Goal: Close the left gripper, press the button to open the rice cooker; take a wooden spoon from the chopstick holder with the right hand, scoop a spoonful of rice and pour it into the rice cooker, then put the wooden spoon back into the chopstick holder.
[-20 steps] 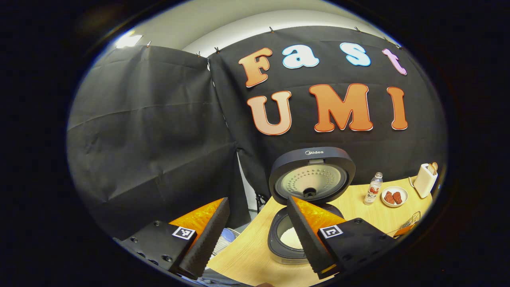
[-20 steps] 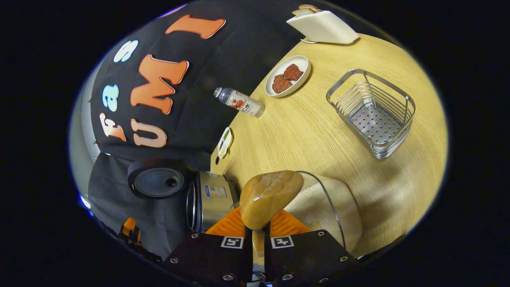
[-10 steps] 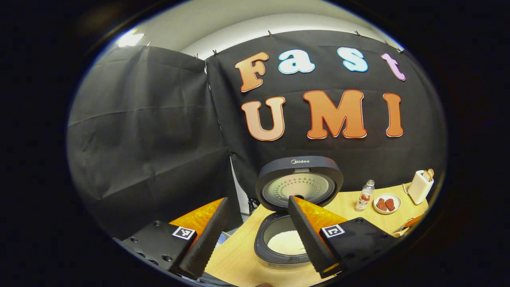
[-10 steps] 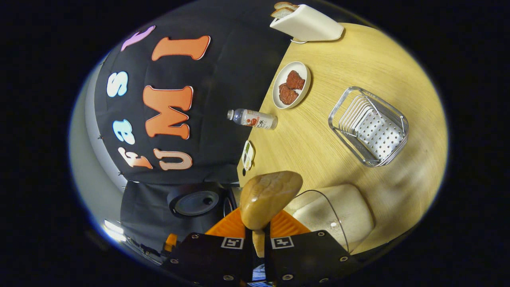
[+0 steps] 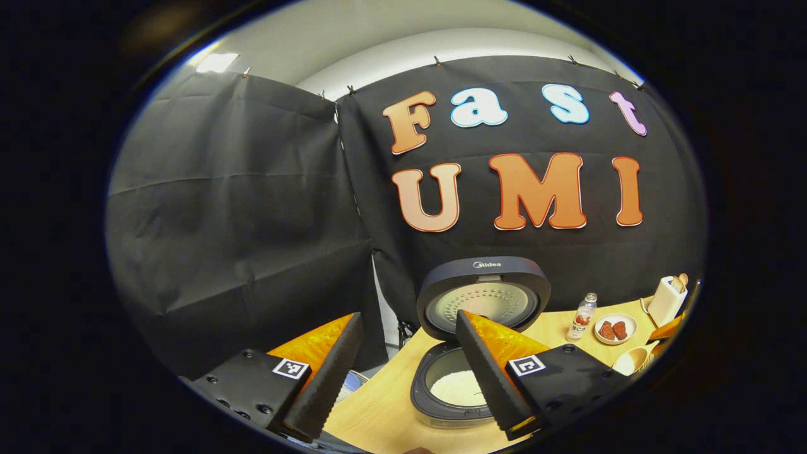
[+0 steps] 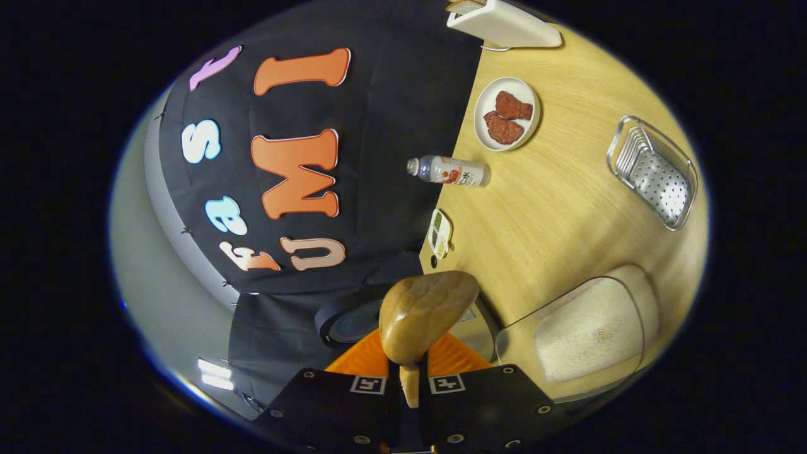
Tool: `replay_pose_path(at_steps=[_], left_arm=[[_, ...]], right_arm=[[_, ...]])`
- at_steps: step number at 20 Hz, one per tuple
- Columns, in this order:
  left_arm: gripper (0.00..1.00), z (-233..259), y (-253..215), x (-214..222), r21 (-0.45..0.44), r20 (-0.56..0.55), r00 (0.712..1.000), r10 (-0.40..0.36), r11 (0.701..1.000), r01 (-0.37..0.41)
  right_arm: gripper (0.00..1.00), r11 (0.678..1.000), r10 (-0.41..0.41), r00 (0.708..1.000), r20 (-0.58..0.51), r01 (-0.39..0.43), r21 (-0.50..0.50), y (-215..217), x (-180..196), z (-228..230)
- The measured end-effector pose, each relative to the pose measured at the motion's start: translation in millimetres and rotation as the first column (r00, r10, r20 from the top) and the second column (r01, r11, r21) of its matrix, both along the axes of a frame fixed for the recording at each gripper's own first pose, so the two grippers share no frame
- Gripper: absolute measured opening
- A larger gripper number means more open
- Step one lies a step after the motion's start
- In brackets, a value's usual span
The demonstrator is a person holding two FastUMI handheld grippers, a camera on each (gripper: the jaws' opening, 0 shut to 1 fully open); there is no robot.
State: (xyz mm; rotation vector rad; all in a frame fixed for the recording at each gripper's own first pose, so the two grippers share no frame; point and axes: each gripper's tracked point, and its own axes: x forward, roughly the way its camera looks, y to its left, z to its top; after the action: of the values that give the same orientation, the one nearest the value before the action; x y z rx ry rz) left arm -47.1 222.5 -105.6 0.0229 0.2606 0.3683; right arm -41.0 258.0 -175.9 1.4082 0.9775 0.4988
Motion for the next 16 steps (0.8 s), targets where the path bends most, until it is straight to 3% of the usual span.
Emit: replay_pose_path(at_steps=[5,16], left_arm=[[0.94,2.4,26.1,-12.1,0.021,0.024,0.999,0.030,0.999,-0.030],[0.94,-21.1,93.7,-21.3,0.008,0.011,0.992,0.127,0.992,-0.127]], right_arm=[[0.11,0.999,0.019,1.000,0.012,-0.019,0.043,45.2,21.8,26.9],[0.11,0.998,0.060,0.998,0.027,-0.059,-0.032,148.6,56.2,41.3]])
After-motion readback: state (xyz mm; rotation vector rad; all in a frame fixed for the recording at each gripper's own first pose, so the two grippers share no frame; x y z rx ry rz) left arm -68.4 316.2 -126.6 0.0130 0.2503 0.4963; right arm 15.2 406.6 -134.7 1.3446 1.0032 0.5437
